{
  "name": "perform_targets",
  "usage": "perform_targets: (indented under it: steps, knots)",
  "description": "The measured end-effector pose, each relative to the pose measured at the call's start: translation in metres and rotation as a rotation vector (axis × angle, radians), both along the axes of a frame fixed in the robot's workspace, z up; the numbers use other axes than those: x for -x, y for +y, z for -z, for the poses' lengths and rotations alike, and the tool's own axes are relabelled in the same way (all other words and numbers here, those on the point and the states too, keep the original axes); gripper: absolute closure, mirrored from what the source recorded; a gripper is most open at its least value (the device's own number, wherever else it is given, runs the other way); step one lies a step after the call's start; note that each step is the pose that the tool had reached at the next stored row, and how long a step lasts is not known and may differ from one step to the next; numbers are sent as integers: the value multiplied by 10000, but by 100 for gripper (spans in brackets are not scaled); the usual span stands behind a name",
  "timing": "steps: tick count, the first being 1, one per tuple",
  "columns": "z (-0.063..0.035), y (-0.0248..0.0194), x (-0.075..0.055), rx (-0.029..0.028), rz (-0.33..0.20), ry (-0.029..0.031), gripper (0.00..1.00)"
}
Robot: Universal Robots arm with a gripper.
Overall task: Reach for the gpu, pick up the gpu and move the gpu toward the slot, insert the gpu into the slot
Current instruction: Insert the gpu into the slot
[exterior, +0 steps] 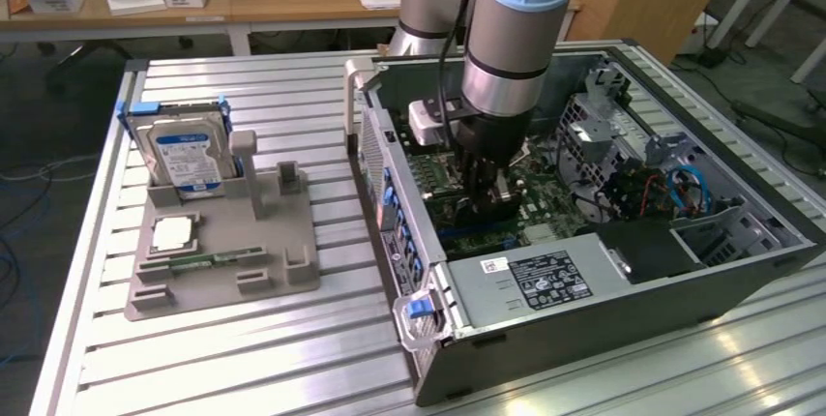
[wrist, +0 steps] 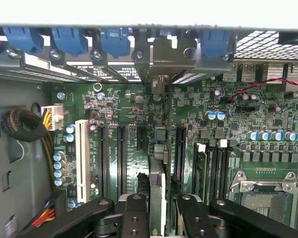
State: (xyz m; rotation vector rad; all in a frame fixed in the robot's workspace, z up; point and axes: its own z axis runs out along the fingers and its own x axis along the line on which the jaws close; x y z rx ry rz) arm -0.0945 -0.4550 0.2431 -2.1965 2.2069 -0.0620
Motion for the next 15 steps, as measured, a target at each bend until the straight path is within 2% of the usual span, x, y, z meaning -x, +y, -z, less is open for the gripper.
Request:
perform_targets:
  steps: [15]
  knots:
    - [28, -1, 0, -24, -1, 2, 74]
